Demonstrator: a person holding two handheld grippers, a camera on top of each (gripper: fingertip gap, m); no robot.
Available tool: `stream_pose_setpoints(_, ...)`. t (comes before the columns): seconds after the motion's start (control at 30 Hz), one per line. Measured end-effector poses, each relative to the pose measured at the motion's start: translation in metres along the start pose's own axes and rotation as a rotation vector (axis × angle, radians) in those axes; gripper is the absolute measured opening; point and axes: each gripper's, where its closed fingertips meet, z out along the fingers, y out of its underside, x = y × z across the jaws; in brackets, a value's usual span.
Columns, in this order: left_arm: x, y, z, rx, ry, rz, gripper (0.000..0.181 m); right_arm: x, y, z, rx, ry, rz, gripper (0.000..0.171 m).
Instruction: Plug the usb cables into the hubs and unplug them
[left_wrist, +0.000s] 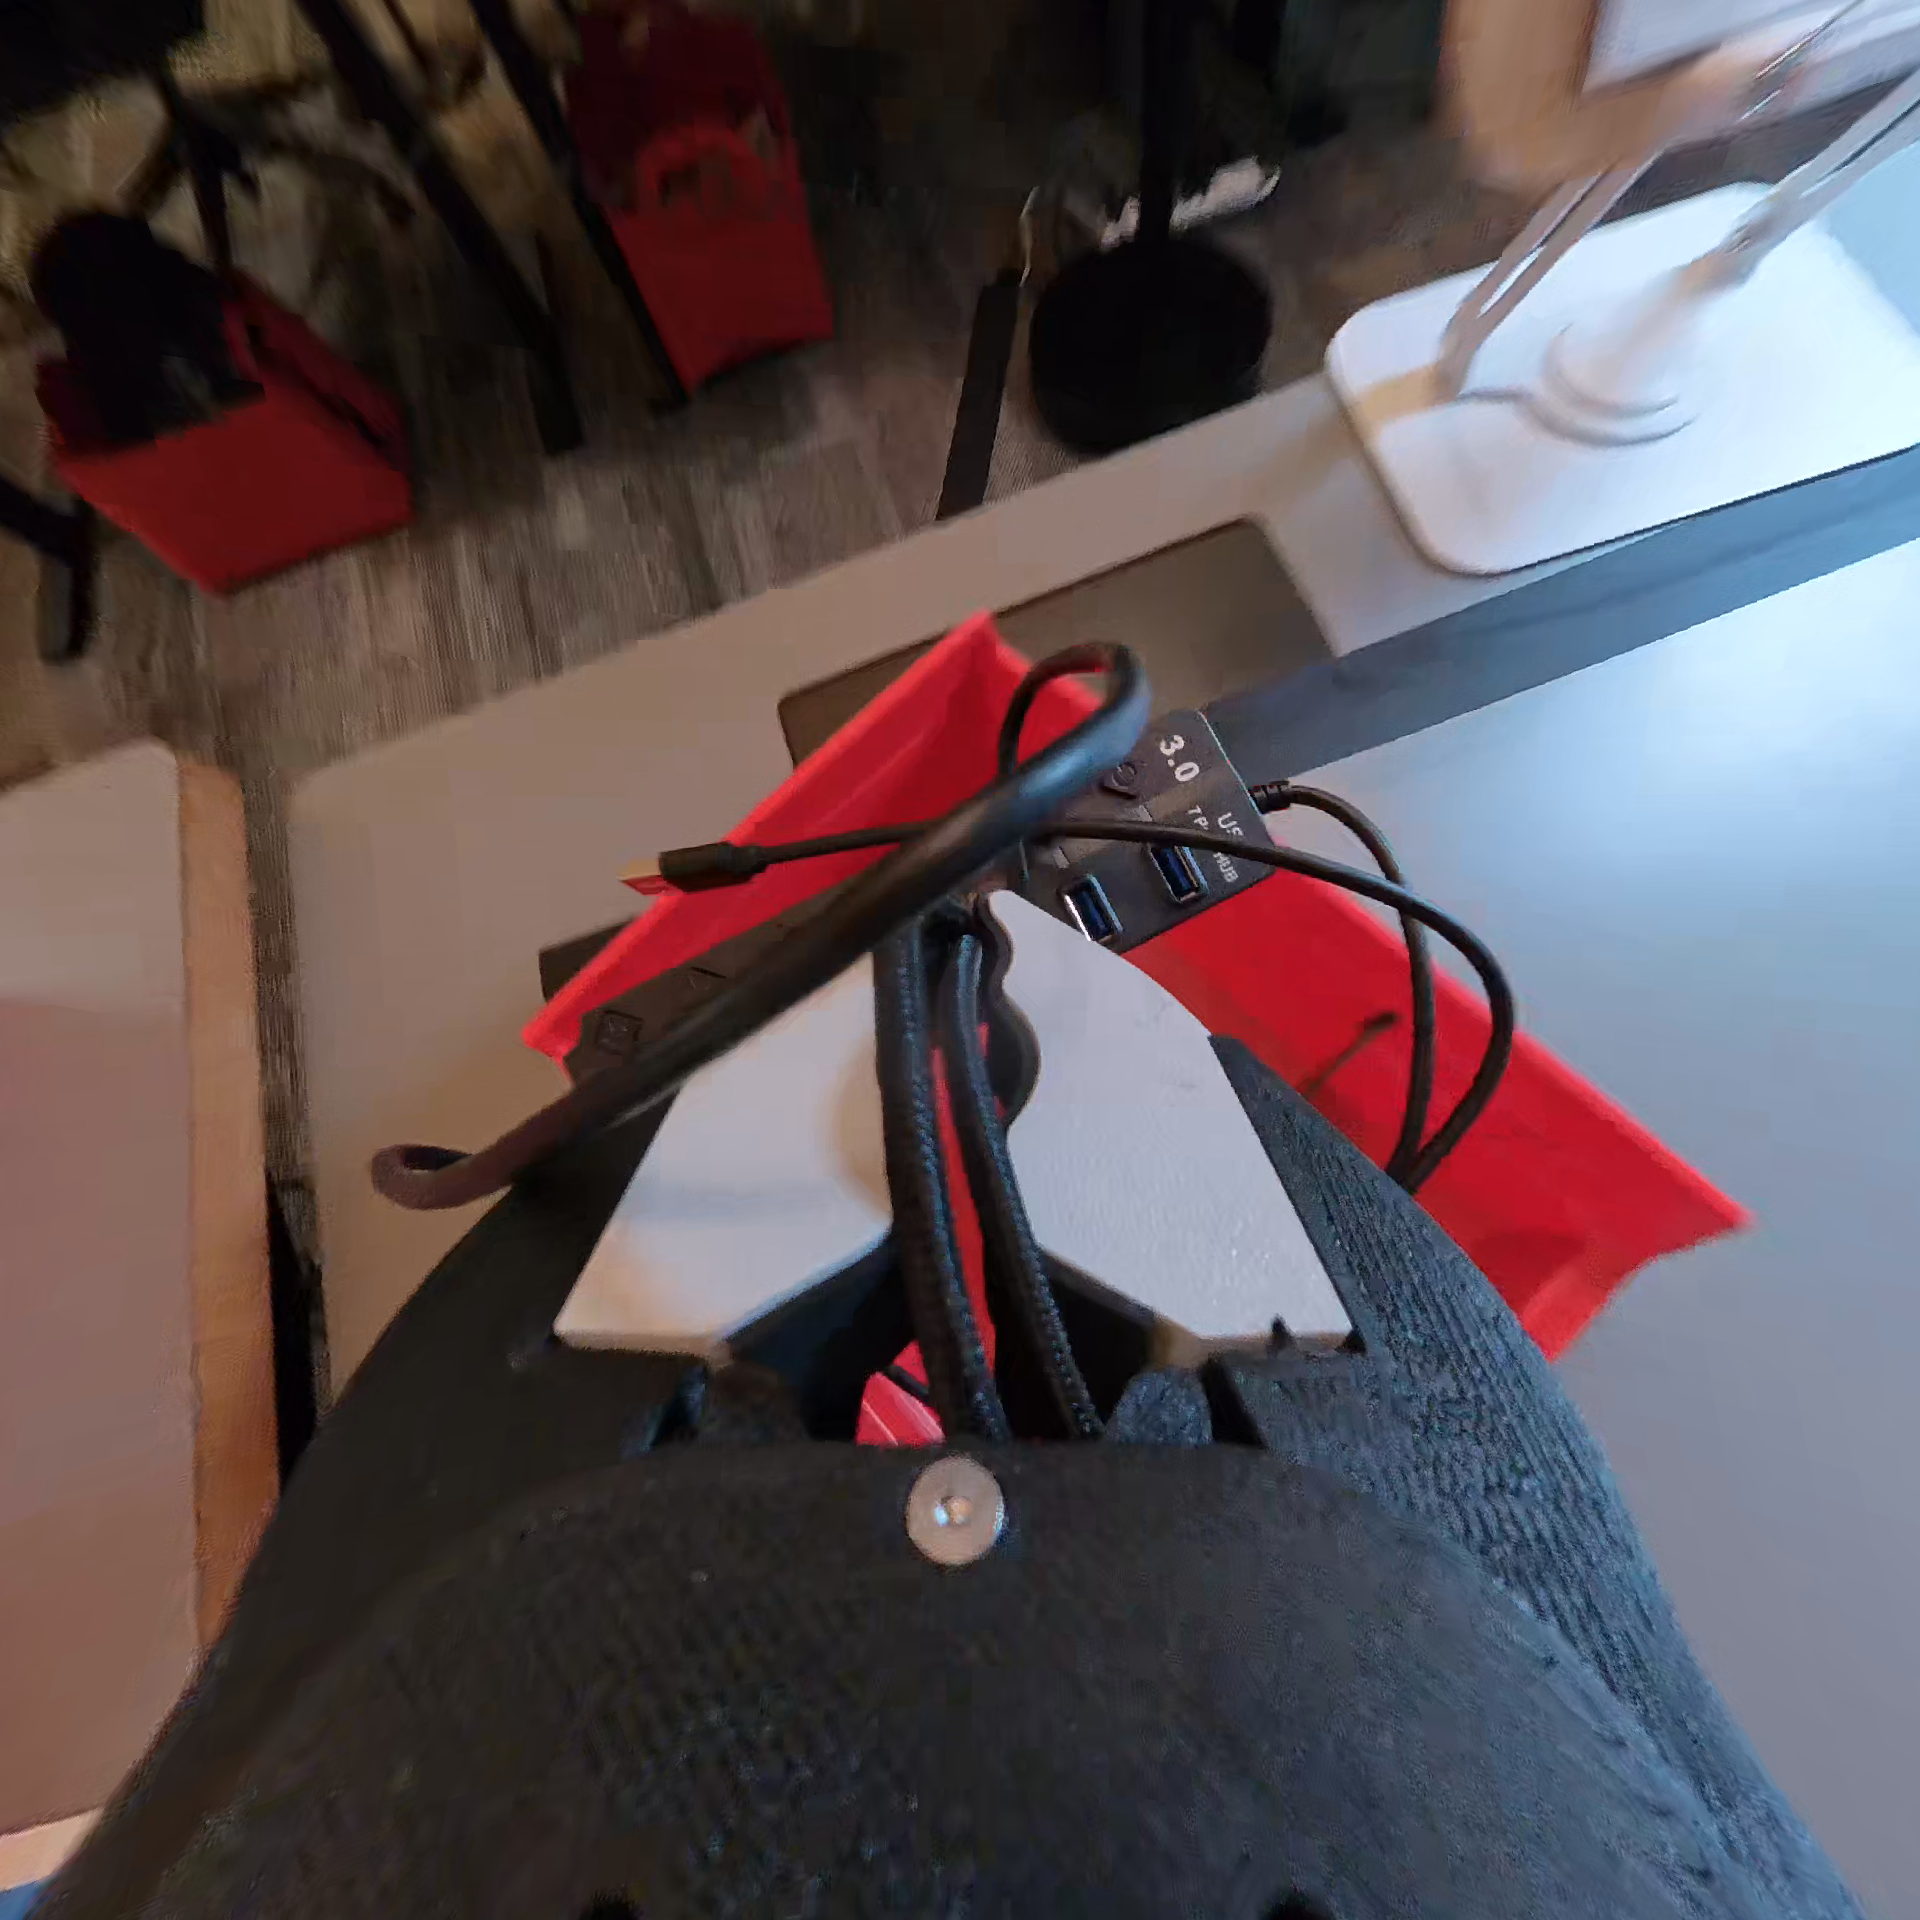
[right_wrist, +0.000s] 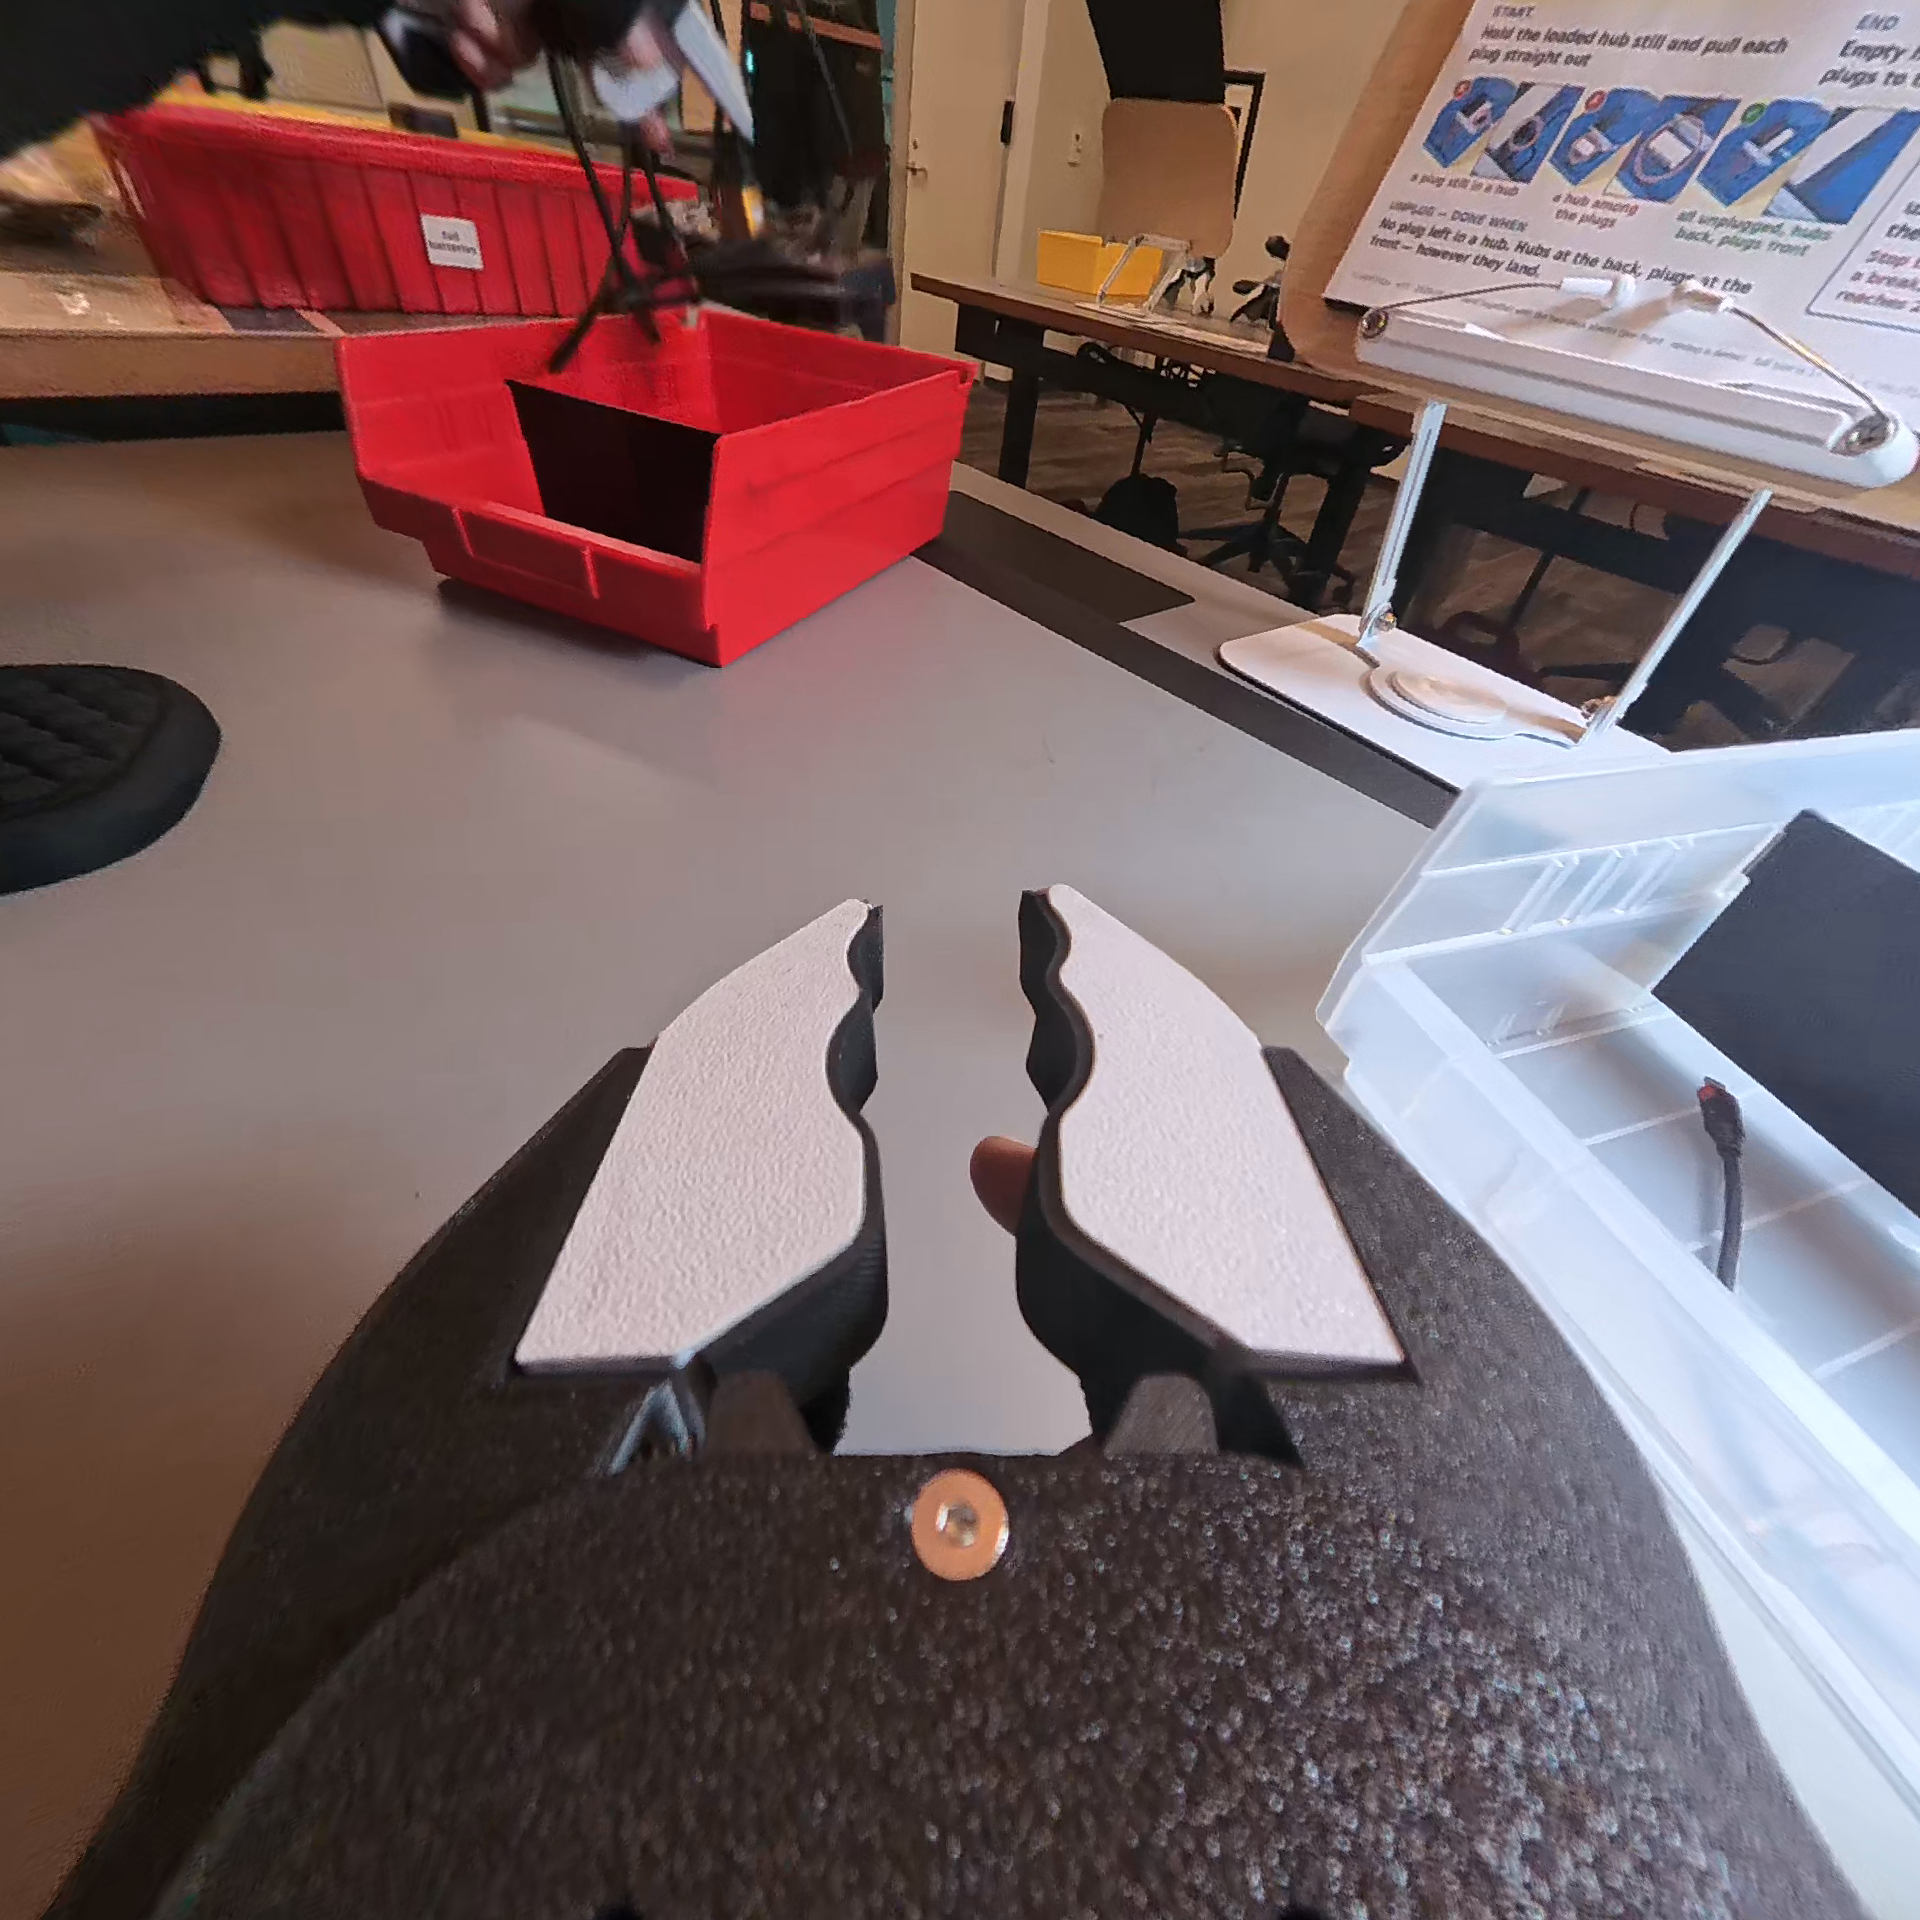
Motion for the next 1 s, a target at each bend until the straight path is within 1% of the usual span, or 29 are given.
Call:
stream_pose_setpoints(0.1, 0.022, -0.036, -0.047, 0.131, 0.031, 0.057, 0.005, 0.000, -0.009, 0.008, 0.010, -0.009, -0.008, 0.025)
stream_pose_setpoints(0.23, 0.075, -0.073, -0.107, 0.299, 0.142, 0.131, 0.005, -0.002, -0.038, 0.024, 0.049, -0.023, -0.029, 0.026)
stream_pose_setpoints(0.3, 0.112, -0.082, -0.130, 0.365, 0.225, 0.168, 0.004, -0.009, -0.055, 0.035, 0.076, -0.035, -0.039, 0.028)
stream_pose_setpoints(0.37, 0.154, -0.083, -0.147, 0.413, 0.320, 0.208, 0.005, -0.019, -0.071, 0.048, 0.108, -0.045, -0.053, 0.033)
stream_pose_setpoints(0.4, 0.176, -0.081, -0.152, 0.430, 0.369, 0.228, 0.010, -0.025, -0.079, 0.056, 0.129, -0.053, -0.060, 0.037)
stream_pose_setpoints(0.43, 0.198, -0.078, -0.157, 0.444, 0.418, 0.243, 0.006, -0.031, -0.086, 0.062, 0.150, -0.063, -0.060, 0.042)
stream_pose_setpoints(0.5, 0.241, -0.068, -0.162, 0.465, 0.522, 0.265, 0.006, -0.039, -0.101, 0.073, 0.196, -0.085, -0.027, 0.054)
stream_pose_setpoints(0.6, 0.298, -0.047, -0.161, 0.473, 0.665, 0.282, 0.006, -0.043, -0.120, 0.073, 0.278, -0.120, 0.053, 0.065)
stream_pose_setpoints(0.67, 0.331, -0.030, -0.157, 0.464, 0.752, 0.285, 0.006, -0.045, -0.128, 0.066, 0.330, -0.134, 0.062, 0.067)
stream_pose_setpoints(0.73, 0.357, -0.013, -0.149, 0.447, 0.821, 0.290, 0.006, -0.048, -0.127, 0.059, 0.350, -0.129, 0.021, 0.065)
stream_pose_setpoints(0.8, 0.369, -0.007, -0.147, 0.467, 0.873, 0.260, 0.005, -0.043, -0.117, 0.054, 0.349, -0.120, -0.014, 0.059)
stream_pose_setpoints(0.93, 0.374, 0.007, -0.137, 0.465, 0.926, 0.230, 0.007, -0.033, -0.107, 0.044, 0.340, -0.088, -0.167, 0.056)
stream_pose_setpoints(1.0, 0.372, 0.013, -0.138, 0.467, 0.959, 0.212, 0.011, -0.032, -0.106, 0.040, 0.323, -0.131, -0.159, 0.056)
